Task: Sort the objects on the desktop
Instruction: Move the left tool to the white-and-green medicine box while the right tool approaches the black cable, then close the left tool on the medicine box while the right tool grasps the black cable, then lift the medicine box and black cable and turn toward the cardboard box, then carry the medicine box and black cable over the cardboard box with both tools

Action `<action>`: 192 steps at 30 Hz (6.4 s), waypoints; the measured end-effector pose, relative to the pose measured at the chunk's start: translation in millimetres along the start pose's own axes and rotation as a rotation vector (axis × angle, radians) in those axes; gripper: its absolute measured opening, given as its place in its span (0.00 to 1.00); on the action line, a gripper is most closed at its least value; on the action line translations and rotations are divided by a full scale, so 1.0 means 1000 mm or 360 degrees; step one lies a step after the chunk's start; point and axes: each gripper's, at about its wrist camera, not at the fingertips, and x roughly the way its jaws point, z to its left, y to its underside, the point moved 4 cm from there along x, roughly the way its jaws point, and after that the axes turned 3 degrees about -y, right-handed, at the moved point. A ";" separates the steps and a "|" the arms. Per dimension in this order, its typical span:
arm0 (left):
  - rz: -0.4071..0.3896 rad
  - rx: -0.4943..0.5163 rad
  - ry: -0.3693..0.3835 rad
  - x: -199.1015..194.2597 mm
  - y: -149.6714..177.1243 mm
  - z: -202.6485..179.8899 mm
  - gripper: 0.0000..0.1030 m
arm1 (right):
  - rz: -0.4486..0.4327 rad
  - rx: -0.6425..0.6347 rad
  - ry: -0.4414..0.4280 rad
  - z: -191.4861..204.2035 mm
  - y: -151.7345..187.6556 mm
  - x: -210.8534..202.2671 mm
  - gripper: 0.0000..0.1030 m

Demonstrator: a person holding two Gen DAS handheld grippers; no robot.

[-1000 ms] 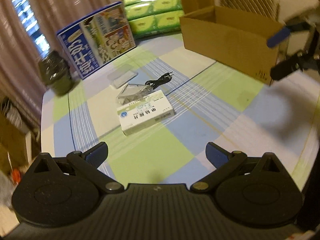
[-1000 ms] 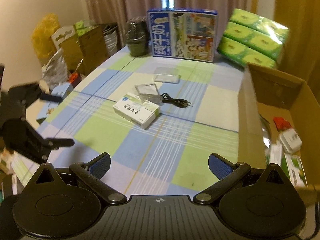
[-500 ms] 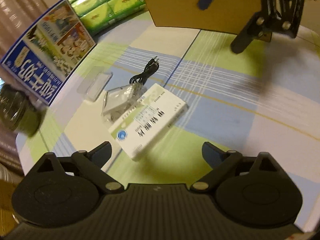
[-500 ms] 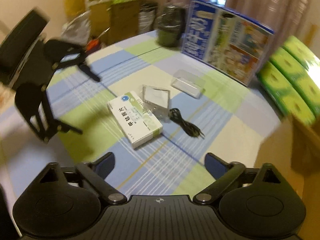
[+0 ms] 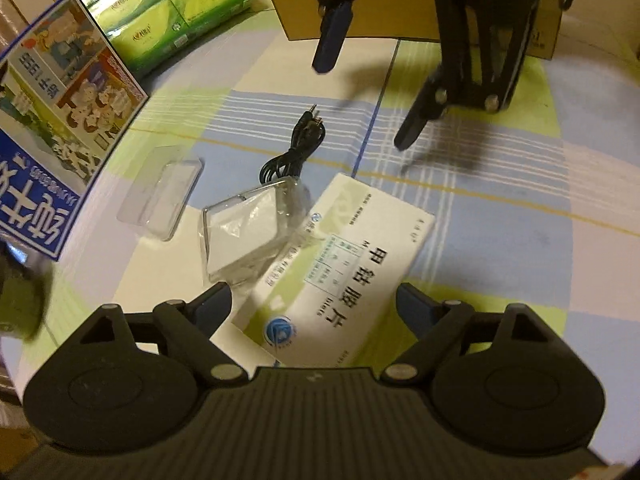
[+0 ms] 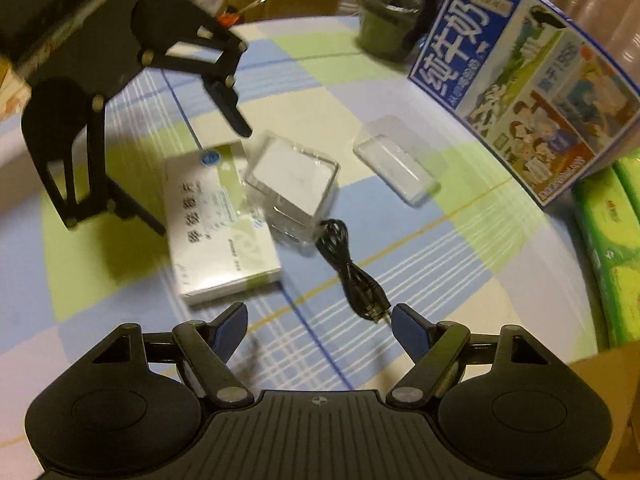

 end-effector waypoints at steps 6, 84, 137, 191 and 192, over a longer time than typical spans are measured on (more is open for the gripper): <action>0.0037 0.0037 0.0122 0.015 0.002 0.003 0.84 | 0.0019 -0.0111 0.0009 -0.014 -0.007 0.024 0.74; -0.0060 -0.1266 -0.0346 -0.099 -0.003 -0.149 0.65 | -0.0418 0.1355 0.0261 0.127 0.115 -0.129 0.09; -0.0295 -0.1225 -0.0260 -0.153 -0.226 -0.287 0.65 | -0.0614 0.1622 0.0739 0.102 0.278 -0.342 0.09; -0.0311 -0.1489 -0.0230 -0.088 -0.313 -0.203 0.65 | -0.0579 0.1479 0.0655 -0.037 0.253 -0.327 0.09; -0.0310 -0.1491 -0.0225 -0.086 -0.314 -0.201 0.65 | -0.0579 0.1478 0.0655 -0.040 0.252 -0.326 0.09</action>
